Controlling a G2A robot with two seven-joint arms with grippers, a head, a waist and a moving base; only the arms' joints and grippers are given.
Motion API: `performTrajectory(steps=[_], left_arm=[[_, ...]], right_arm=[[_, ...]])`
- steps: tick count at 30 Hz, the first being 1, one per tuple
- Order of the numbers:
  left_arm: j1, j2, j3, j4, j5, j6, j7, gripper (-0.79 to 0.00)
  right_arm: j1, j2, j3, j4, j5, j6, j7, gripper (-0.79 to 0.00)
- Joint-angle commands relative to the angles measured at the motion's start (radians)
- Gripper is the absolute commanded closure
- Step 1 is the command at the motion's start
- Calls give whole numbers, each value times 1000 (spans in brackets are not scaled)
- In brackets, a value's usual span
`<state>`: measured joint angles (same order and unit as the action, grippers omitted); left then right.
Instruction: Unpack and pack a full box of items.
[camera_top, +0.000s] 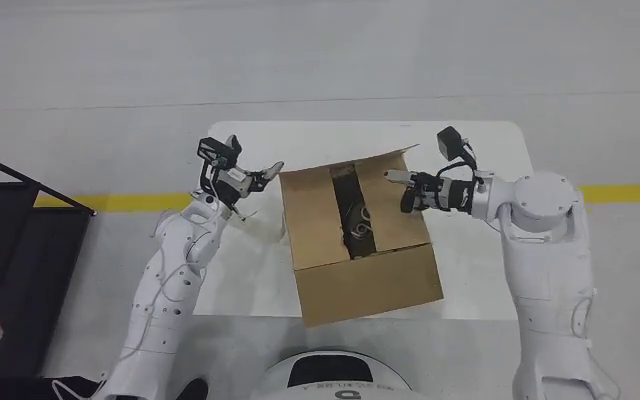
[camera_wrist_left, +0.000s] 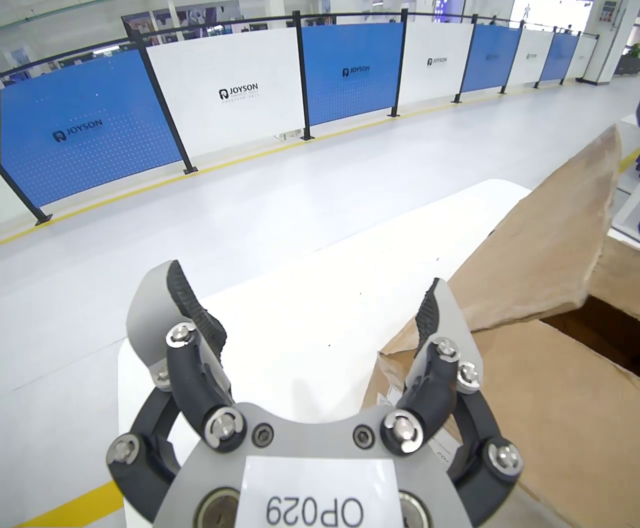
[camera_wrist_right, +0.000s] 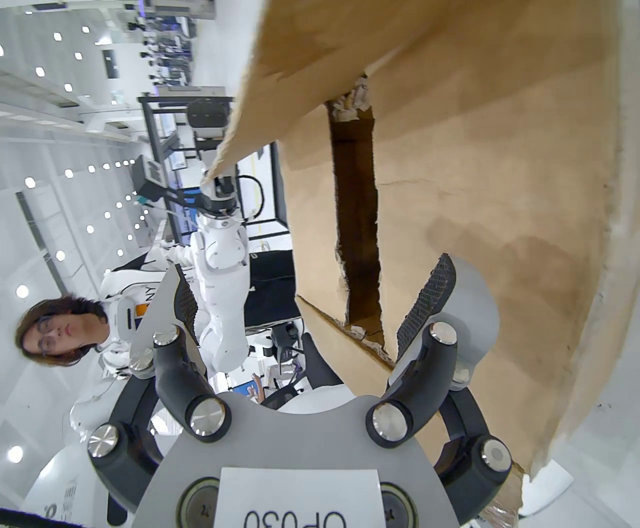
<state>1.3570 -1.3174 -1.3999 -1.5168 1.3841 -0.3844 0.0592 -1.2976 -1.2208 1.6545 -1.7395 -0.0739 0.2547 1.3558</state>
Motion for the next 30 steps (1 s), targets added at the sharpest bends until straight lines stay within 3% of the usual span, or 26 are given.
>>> performTrajectory(steps=[1,7,14,23,26,30], left_arm=[[3,2,3,-10,10,-2,-8,-785],[22,10,14,-30,64,-25,-45,-785],[77,22,26,-46,145,-61,-61,-785],[104,25,48,-55,147,-21,-73,-785],[109,26,47,-61,146,-1,-81,-785],[112,28,42,-68,143,22,-91,-785]], right_arm=[[-48,4,57,-28,74,-56,6,-785],[-140,15,153,-53,252,-177,23,-785],[-95,28,111,-10,258,-150,14,-785],[-10,44,42,60,228,-110,5,-785],[-18,54,74,61,184,-96,-46,-785],[-105,67,174,15,189,-96,-85,-785]])
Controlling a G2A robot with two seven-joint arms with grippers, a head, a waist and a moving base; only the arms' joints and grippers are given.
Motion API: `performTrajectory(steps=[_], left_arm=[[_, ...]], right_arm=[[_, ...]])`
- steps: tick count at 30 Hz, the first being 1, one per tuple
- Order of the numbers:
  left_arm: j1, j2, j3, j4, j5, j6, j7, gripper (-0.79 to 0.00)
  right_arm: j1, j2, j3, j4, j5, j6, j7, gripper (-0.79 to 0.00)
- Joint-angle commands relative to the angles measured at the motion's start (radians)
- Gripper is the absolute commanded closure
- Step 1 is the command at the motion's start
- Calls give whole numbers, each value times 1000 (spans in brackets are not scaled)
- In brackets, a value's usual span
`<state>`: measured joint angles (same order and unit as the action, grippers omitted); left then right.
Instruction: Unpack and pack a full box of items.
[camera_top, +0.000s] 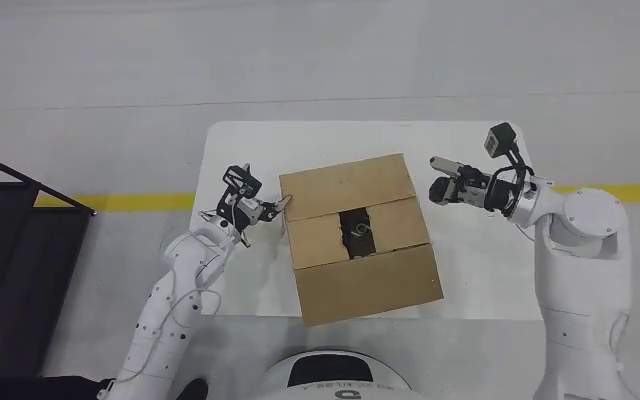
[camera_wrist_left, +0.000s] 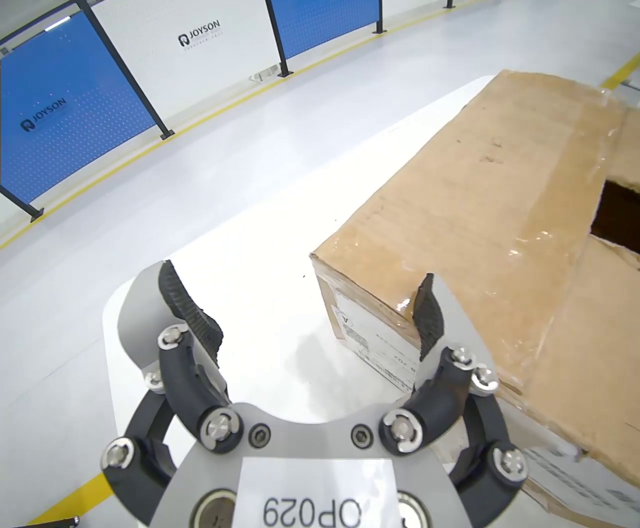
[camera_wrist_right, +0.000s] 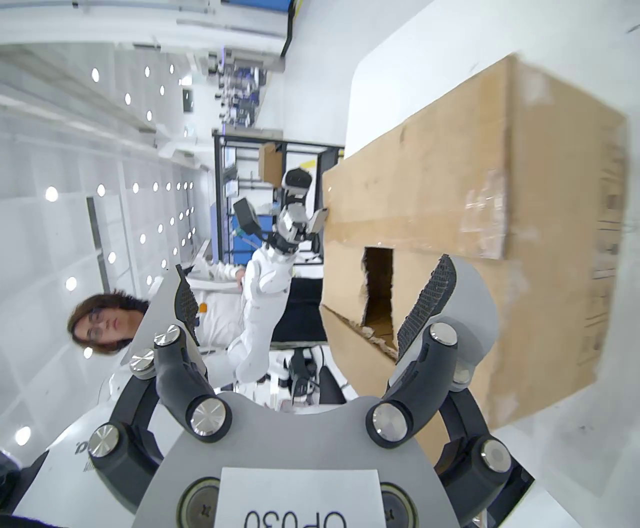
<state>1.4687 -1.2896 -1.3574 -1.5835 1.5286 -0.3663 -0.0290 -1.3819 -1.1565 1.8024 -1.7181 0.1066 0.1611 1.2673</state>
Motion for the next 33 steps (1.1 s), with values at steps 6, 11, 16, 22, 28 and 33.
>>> performTrajectory(steps=[6,11,16,22,28,33], left_arm=[[9,2,8,-34,-17,4,-20,-785],[9,2,8,-34,-17,4,-20,-785],[9,2,8,-34,-17,4,-20,-785],[9,2,8,-34,-17,4,-20,-785],[9,2,8,-34,-17,4,-20,-785],[9,2,8,-34,-17,4,-20,-785]], right_arm=[[-80,10,72,-24,58,-7,31,-785],[-80,10,72,-24,58,-7,31,-785],[-106,21,120,-11,70,-25,78,-785],[-83,68,165,85,-99,64,269,-785],[-73,105,-5,85,-277,85,269,-785],[-55,153,-133,85,-182,67,269,-785]])
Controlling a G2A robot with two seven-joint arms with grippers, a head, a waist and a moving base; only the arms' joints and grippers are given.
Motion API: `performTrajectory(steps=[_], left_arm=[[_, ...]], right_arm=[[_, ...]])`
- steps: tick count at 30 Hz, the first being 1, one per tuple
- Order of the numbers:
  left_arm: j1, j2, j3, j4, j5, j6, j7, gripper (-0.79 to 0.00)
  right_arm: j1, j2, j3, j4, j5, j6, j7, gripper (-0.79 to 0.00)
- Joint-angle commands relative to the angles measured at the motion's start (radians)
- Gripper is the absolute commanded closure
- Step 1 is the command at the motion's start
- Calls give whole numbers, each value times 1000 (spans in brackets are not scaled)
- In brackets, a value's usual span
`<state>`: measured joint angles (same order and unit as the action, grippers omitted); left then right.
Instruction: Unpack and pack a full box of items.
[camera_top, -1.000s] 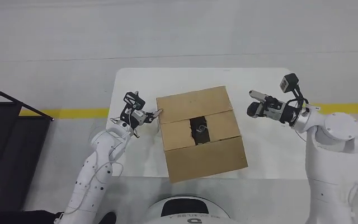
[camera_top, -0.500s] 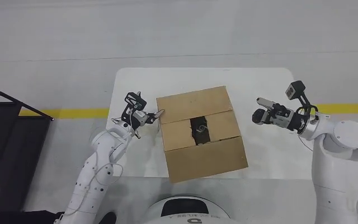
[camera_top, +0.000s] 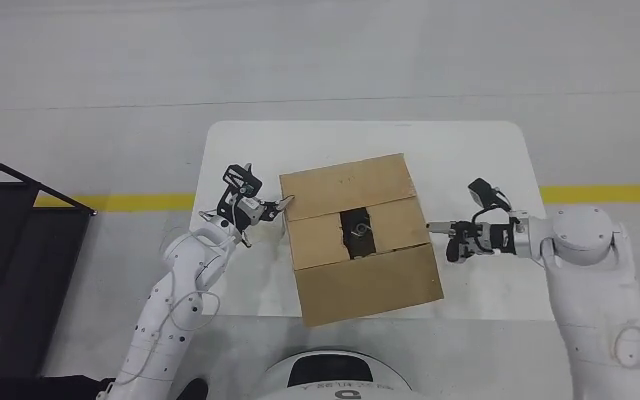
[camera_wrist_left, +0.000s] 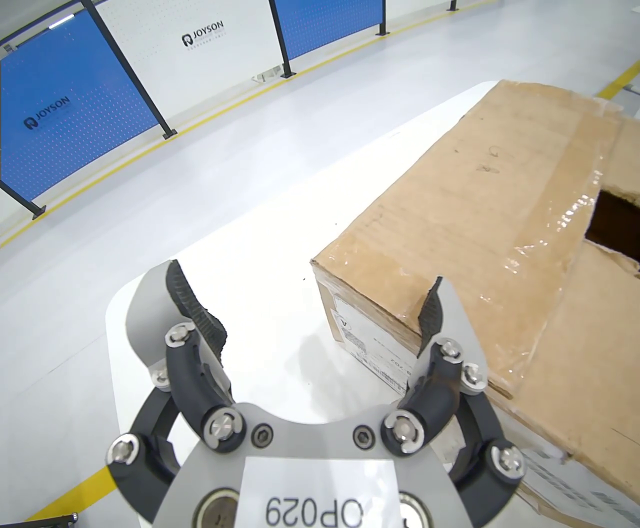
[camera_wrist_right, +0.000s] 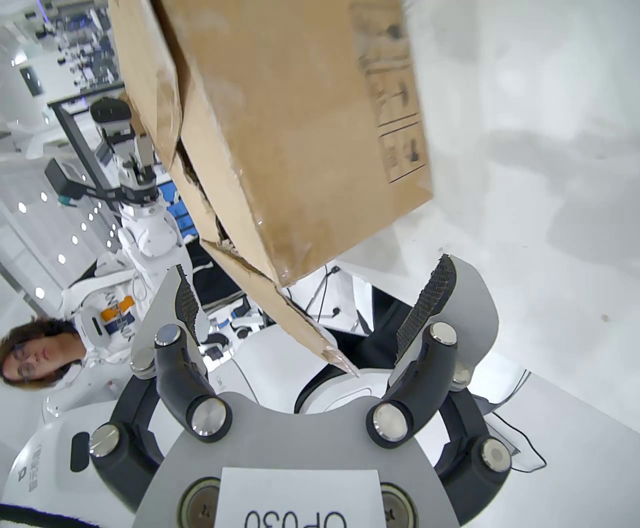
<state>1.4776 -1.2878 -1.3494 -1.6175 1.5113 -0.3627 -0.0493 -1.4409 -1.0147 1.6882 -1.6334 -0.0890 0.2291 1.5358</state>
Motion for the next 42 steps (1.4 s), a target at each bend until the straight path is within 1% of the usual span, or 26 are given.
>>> performTrajectory(steps=[1,4,8,10,13,16,19,23,27,32,33,38,42], left_arm=[[0,0,0,0,0,0,0,-785],[0,0,0,0,0,0,0,-785],[0,0,0,0,0,0,0,-785],[0,0,0,0,0,0,0,-785],[0,0,0,0,0,0,0,-785],[0,0,0,0,0,0,0,-785],[0,0,0,0,0,0,0,-785],[0,0,0,0,0,0,0,-785],[0,0,0,0,0,0,0,-785],[0,0,0,0,0,0,0,-785],[0,0,0,0,0,0,0,-785],[0,0,0,0,0,0,0,-785],[0,0,0,0,0,0,0,-785]], right_arm=[[8,23,-38,2,32,-3,0,-785],[20,61,-101,3,109,-18,0,-785],[38,127,-182,6,264,-13,0,-785],[53,164,-236,7,364,1,0,-785],[104,222,-312,29,529,50,0,-785],[160,272,-377,75,665,55,0,-785],[207,310,-432,97,797,51,0,-785],[247,348,-477,137,910,18,0,-785],[276,373,-504,171,987,-27,0,-785],[310,384,-539,188,979,-76,0,-785],[319,383,-538,205,966,-87,-15,-785],[342,360,-584,163,923,-115,-114,-785],[364,343,-615,154,909,-128,-170,-785]])
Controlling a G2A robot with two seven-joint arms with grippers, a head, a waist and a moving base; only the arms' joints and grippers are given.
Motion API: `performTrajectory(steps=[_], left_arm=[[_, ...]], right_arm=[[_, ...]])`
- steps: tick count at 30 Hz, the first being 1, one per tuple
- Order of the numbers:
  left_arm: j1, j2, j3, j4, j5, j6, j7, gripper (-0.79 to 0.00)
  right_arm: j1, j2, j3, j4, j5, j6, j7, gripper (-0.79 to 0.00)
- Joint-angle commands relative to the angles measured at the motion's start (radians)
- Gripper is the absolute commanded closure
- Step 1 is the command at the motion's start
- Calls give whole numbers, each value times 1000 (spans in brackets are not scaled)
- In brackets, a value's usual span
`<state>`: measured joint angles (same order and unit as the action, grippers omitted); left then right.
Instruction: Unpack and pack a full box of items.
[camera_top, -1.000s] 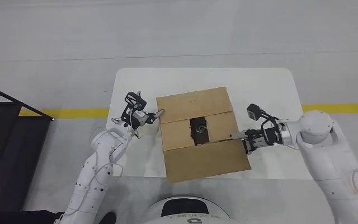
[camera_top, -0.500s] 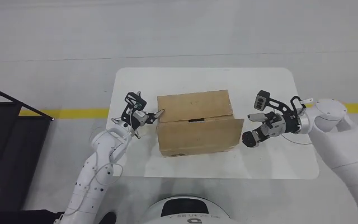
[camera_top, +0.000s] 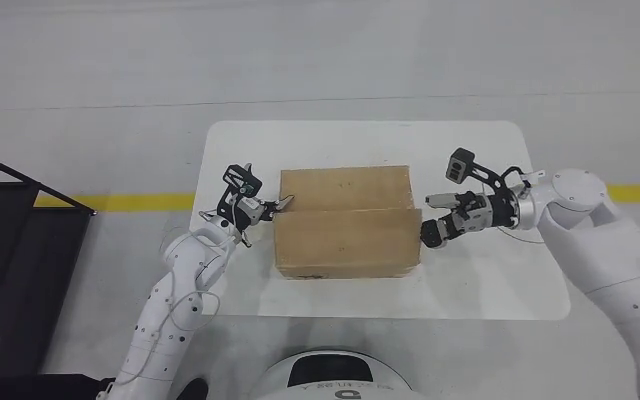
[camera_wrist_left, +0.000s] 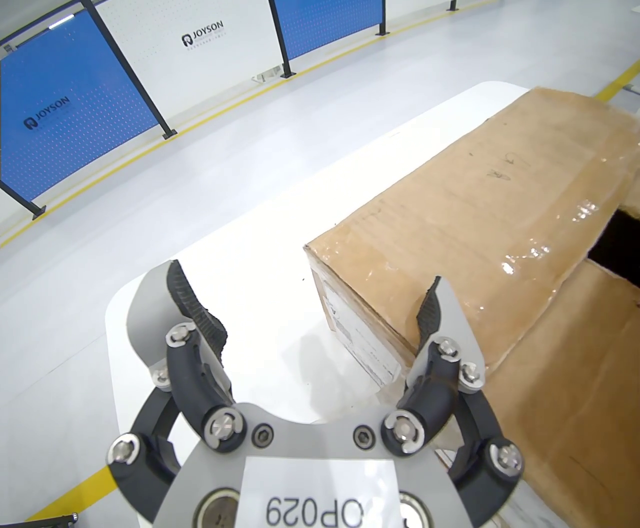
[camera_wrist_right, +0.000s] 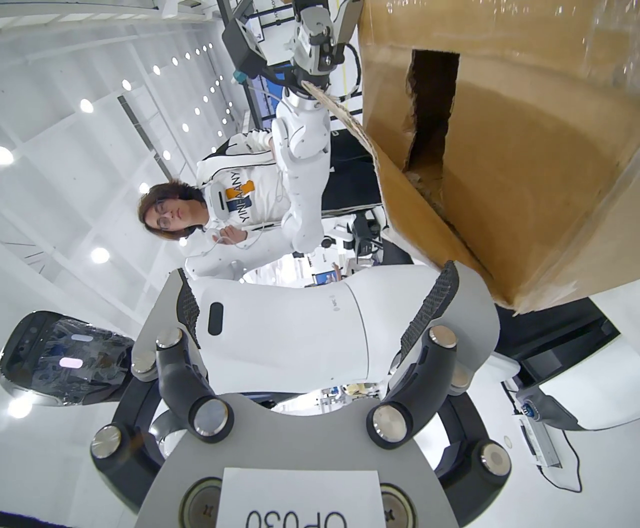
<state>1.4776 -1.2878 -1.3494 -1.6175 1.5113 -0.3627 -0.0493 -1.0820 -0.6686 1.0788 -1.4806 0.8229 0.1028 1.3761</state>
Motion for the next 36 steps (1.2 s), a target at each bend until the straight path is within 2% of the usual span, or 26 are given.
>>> performTrajectory(steps=[1,11,15,19,27,32,36], left_arm=[[0,0,0,0,0,0,0,-785],[3,0,-3,-2,-7,10,3,-785],[25,5,-47,-31,-32,52,22,-785],[57,11,-101,-60,-38,99,30,-785],[113,22,-184,-33,-42,142,59,-785],[126,22,-173,-2,-38,139,83,-785],[105,20,-154,33,-37,155,87,-785]], right_arm=[[11,-7,-12,3,-5,-4,-22,-785],[44,-38,-44,6,-42,-21,-138,-785],[55,-44,-39,7,-47,-12,-148,-785],[34,-41,-7,-4,-18,-46,-120,-785],[-56,-36,51,-108,16,-146,-95,-785],[-82,-38,61,-168,-1,-150,-113,-785],[-69,-51,29,-194,-33,-138,-142,-785]])
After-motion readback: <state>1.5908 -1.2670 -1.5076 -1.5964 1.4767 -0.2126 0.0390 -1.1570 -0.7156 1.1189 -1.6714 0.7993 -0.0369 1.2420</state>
